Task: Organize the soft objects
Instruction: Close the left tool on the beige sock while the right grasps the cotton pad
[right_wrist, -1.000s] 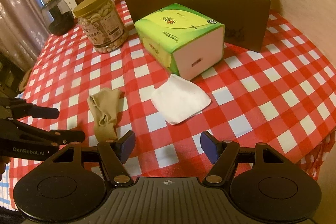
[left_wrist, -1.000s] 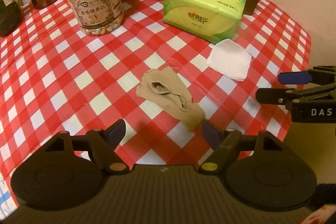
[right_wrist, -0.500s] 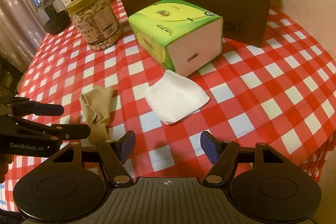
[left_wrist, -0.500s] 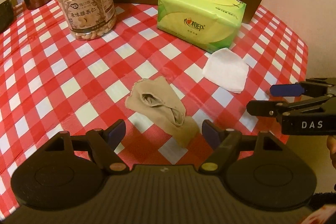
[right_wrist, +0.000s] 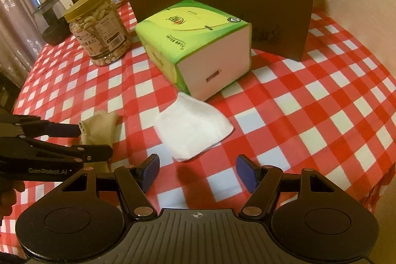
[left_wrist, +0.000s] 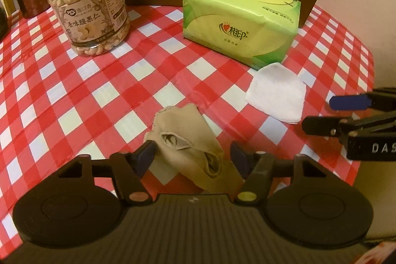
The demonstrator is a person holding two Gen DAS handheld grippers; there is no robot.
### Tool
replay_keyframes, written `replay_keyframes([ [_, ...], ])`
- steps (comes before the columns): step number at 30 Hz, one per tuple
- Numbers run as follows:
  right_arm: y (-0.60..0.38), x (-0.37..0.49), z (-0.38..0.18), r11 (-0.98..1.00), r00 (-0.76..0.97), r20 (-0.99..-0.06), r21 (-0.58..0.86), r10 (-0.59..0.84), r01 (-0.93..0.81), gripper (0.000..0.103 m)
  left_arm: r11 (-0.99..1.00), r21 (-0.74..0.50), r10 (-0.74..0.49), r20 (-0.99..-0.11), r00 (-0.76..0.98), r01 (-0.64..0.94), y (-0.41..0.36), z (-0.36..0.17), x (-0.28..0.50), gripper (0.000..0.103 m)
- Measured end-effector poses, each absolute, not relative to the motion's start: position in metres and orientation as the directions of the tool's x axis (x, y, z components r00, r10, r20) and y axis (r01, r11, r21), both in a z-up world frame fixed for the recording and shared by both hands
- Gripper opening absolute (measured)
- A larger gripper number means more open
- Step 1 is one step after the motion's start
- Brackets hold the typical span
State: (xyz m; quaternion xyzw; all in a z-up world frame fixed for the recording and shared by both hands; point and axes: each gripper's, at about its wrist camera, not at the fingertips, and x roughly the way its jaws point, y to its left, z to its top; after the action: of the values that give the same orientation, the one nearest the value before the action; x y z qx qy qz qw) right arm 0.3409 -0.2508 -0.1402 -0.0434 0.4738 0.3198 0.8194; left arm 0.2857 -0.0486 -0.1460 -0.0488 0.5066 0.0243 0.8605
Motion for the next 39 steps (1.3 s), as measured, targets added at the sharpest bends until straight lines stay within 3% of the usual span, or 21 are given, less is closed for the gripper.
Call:
replay_keyframes([
  [6,-0.246,0.349,-0.141,0.776,0.367,-0.786,0.214,0.498,-0.594,0.069,0.997,-0.052,-0.014,-0.870,0.494,-0.064,-0.047,-0.148,0.284,0.034],
  [8,-0.242,0.351,-0.141,0.769,0.372,-0.782,0.203,0.500,-0.606,0.069,0.998,-0.043,-0.015,-0.866,0.501,-0.045,-0.047,-0.147,0.283,0.018],
  [10,-0.239,0.355,-0.142,0.758,0.376,-0.777,0.190,0.504,-0.624,0.069,0.998,-0.048,-0.021,-0.864,0.503,-0.041,-0.044,-0.145,0.283,0.013],
  [24,-0.209,0.375,-0.162,0.684,0.352,-0.797,0.103,0.491,-0.722,0.068,0.996,-0.023,0.024,-0.868,0.495,-0.089,-0.028,-0.140,0.276,0.010],
  [28,-0.205,0.367,-0.162,0.660,0.355,-0.790,0.082,0.500,-0.747,0.051,0.995,-0.031,0.021,-0.871,0.491,-0.097,-0.026,-0.141,0.275,0.010],
  [33,-0.199,0.359,-0.159,0.637,0.343,-0.792,0.074,0.505,-0.767,0.022,0.995,-0.031,0.020,-0.871,0.490,-0.095,-0.027,-0.141,0.275,0.010],
  [36,-0.197,0.352,-0.158,0.625,0.344,-0.794,0.057,0.501,-0.779,0.011,0.995,-0.029,0.021,-0.872,0.489,-0.094,-0.027,-0.142,0.275,0.010],
  [39,-0.195,0.347,-0.157,0.620,0.340,-0.798,0.052,0.498,-0.783,0.008,0.995,-0.027,0.023,-0.873,0.488,-0.094,-0.027,-0.142,0.274,0.010],
])
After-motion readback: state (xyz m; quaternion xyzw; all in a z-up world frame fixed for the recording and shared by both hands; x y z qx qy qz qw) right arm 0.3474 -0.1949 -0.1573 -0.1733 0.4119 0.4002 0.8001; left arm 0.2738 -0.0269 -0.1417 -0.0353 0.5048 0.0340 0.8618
